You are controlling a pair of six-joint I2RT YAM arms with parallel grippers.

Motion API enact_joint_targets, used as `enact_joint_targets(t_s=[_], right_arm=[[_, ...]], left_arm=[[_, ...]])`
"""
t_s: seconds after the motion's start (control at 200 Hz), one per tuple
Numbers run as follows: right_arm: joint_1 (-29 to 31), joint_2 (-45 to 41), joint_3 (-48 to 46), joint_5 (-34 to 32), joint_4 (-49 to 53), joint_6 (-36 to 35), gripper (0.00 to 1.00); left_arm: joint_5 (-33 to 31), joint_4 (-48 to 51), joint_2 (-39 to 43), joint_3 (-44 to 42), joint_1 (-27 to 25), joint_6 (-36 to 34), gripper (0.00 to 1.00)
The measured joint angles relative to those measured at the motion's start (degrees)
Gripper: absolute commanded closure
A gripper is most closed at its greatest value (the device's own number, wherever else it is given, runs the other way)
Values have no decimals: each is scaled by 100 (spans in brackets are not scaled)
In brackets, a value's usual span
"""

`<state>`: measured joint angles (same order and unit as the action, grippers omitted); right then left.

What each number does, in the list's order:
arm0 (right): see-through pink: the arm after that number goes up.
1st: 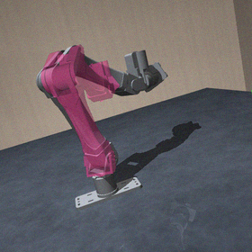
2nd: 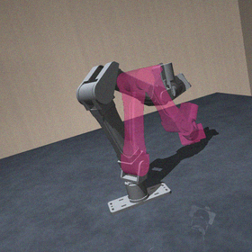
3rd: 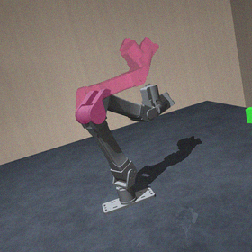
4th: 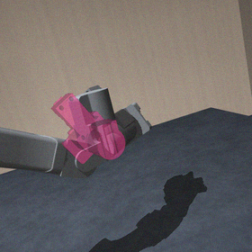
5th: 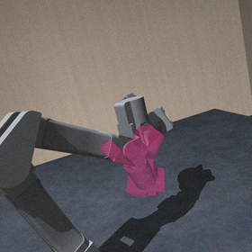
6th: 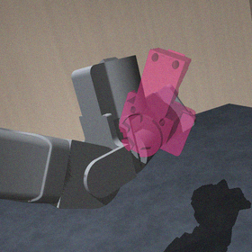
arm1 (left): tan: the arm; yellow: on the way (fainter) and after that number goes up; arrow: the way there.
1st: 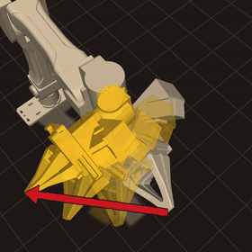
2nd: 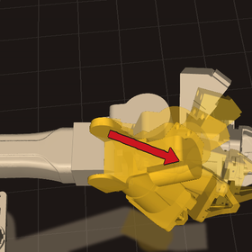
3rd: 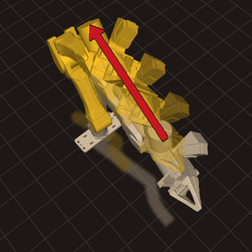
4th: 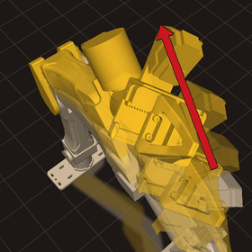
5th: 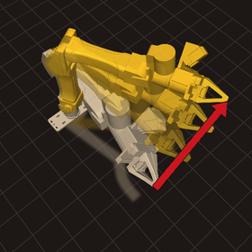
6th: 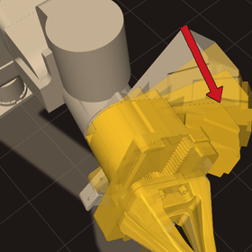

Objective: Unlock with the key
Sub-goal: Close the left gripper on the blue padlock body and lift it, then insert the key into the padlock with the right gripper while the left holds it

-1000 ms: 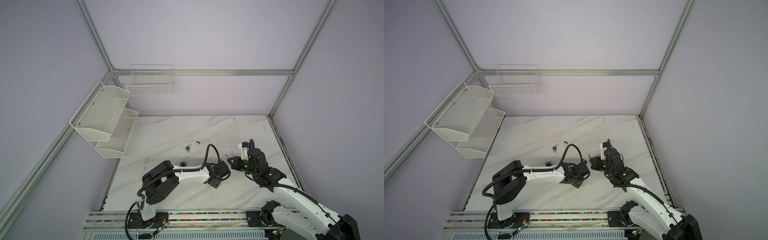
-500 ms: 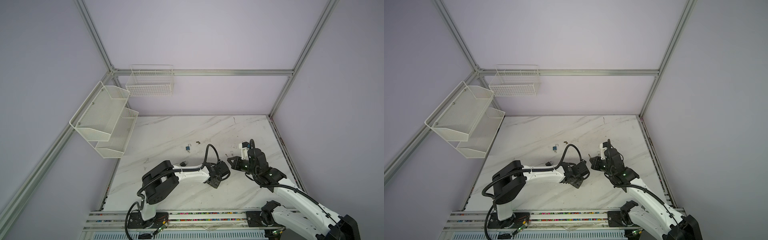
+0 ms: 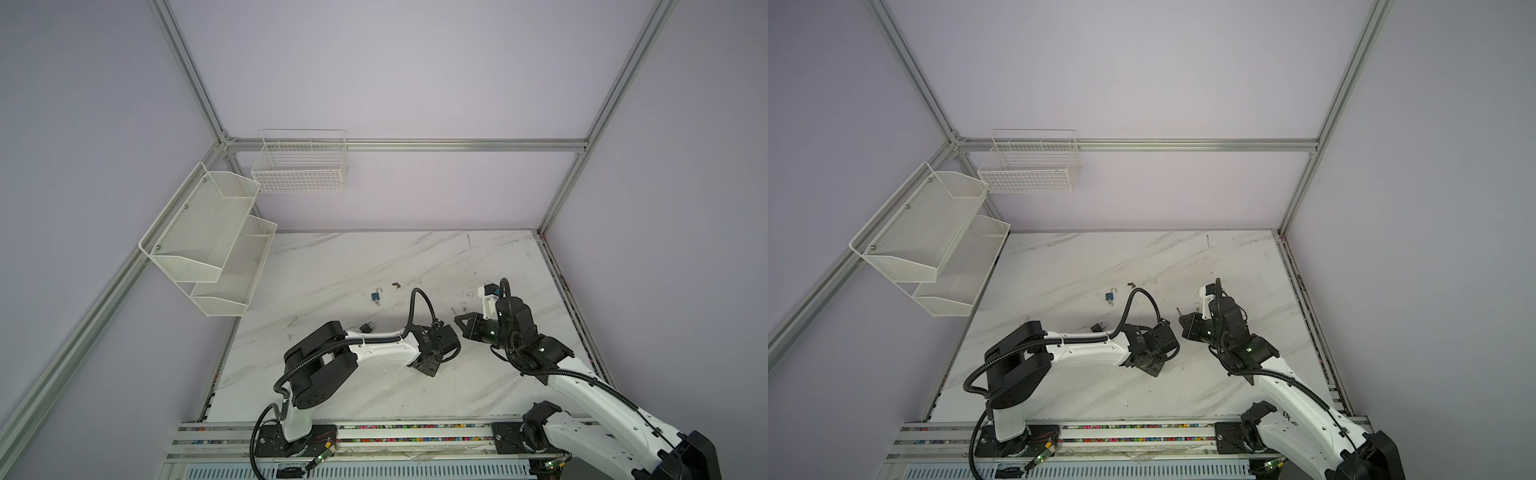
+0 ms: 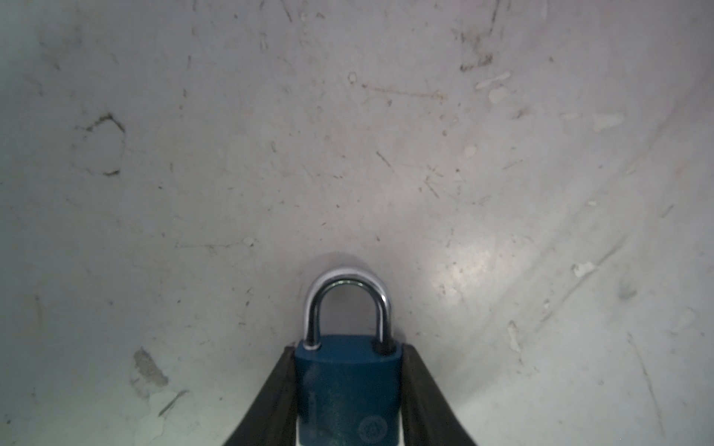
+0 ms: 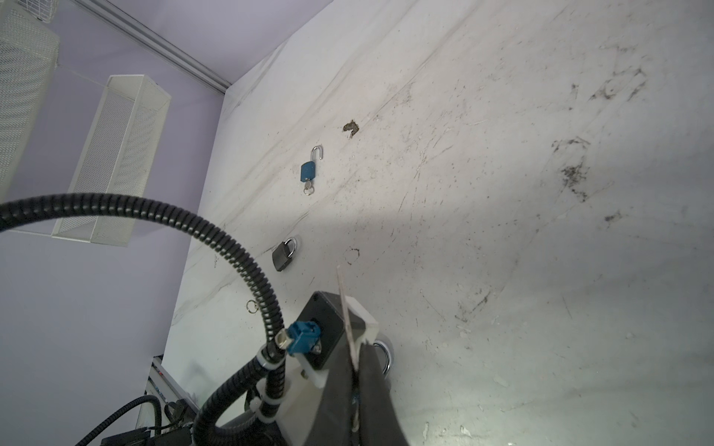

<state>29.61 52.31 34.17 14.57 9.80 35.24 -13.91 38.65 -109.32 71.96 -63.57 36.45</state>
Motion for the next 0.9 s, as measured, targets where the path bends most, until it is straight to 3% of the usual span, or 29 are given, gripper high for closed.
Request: enact_joint_targets(t_s=[0.27, 0.695, 0.9], right_arm=[[0, 24, 317, -96, 321, -131, 100], [42, 363, 1071, -511, 837, -656, 100], [824, 728, 1231, -1088, 990, -654, 100]], left_arm=[[7, 92, 240, -48, 181, 428, 74], [-44, -774, 2544, -975, 1263, 1823, 87], [83, -1517, 3397, -1860, 1840, 2684, 91]])
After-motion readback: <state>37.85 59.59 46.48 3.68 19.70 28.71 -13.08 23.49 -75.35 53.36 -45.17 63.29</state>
